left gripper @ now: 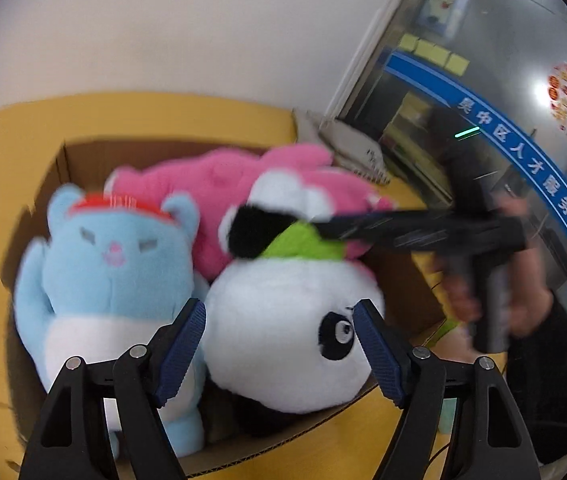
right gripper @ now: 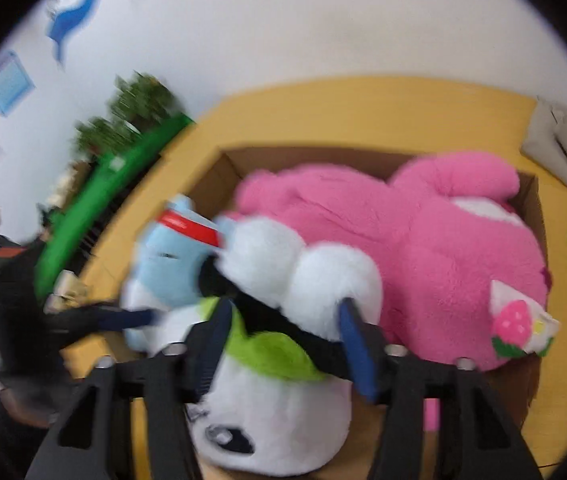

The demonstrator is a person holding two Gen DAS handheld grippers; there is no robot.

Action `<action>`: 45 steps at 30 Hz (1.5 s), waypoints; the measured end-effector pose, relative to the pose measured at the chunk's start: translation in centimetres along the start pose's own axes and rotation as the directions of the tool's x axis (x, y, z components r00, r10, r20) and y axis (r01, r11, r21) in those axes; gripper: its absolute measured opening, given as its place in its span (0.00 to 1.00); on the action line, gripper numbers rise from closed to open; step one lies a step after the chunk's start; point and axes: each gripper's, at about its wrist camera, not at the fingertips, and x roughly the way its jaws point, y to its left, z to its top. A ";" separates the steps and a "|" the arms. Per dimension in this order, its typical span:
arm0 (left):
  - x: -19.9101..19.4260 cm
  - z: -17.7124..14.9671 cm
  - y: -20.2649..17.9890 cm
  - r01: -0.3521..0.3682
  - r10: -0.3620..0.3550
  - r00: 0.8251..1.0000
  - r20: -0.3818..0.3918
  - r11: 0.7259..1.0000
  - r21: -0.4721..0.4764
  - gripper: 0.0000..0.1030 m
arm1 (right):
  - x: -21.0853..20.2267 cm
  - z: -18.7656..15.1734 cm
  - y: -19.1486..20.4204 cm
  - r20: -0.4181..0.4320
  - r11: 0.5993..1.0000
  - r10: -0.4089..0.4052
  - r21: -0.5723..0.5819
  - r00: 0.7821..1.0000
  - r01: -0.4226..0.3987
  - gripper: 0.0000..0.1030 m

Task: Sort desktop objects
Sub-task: 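Lift the panda with both grippers and lower it into the box, then open both grippers to release the panda beside the blue bear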

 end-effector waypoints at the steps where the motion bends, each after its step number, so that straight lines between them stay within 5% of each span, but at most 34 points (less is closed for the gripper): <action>1: 0.1 0.6 -0.4 -0.007 0.007 1.000 0.002 1.000 0.028 0.78 | 1.0 -0.2 -0.4 -0.009 1.000 -0.006 0.020 1.000 0.006 0.38; 7: 5.5 1.4 0.0 -0.029 0.047 0.990 -0.130 0.990 0.135 0.75 | 2.2 -1.4 -0.4 -0.034 0.998 0.036 0.058 0.999 -0.034 0.38; 9: 8.0 0.2 0.8 -0.008 0.033 0.978 -0.205 0.993 0.120 0.79 | 2.4 -1.7 -1.1 -0.031 0.993 0.070 0.096 0.997 -0.067 0.38; 11: 8.0 -0.1 1.4 0.014 0.005 0.980 -0.198 0.995 0.097 0.81 | 2.4 -2.0 -1.5 -0.021 0.991 0.078 0.113 0.997 -0.075 0.41; 14: 7.5 -0.2 1.4 0.017 0.004 0.978 -0.208 0.995 0.098 0.81 | 0.3 -2.5 -1.0 0.004 0.994 0.029 0.103 1.000 -0.029 0.62; 17: 5.6 -0.6 1.6 -0.019 0.032 0.985 -0.171 0.997 0.078 0.81 | -3.9 -4.1 0.6 0.099 0.997 -0.029 0.072 0.995 0.022 0.75; 20: 1.4 -1.5 0.8 -0.061 0.065 0.996 -0.067 0.996 0.068 0.80 | -8.5 -6.9 3.5 0.215 0.992 -0.123 0.016 0.969 0.122 0.77; 24: -5.3 -3.0 -0.8 -0.069 0.063 0.993 0.104 0.996 0.051 1.00 | -12.3 -10.8 7.1 0.303 0.973 -0.223 0.005 0.926 0.233 0.77; 26: -7.9 -4.2 -1.5 -0.080 0.071 0.985 0.158 0.995 0.054 1.00 | -13.2 -12.6 8.3 0.315 0.960 -0.270 0.015 0.910 0.279 0.77; 30: -10.5 -6.6 -2.5 -0.121 0.112 0.974 0.197 0.992 0.034 1.00 | -14.4 -15.4 10.8 0.328 0.942 -0.324 0.020 0.887 0.336 0.77; 45: -12.4 -10.7 -5.7 -0.084 0.077 0.980 0.183 0.996 0.028 1.00 | -16.5 -19.5 13.1 0.336 0.940 -0.320 -0.005 0.886 0.341 0.77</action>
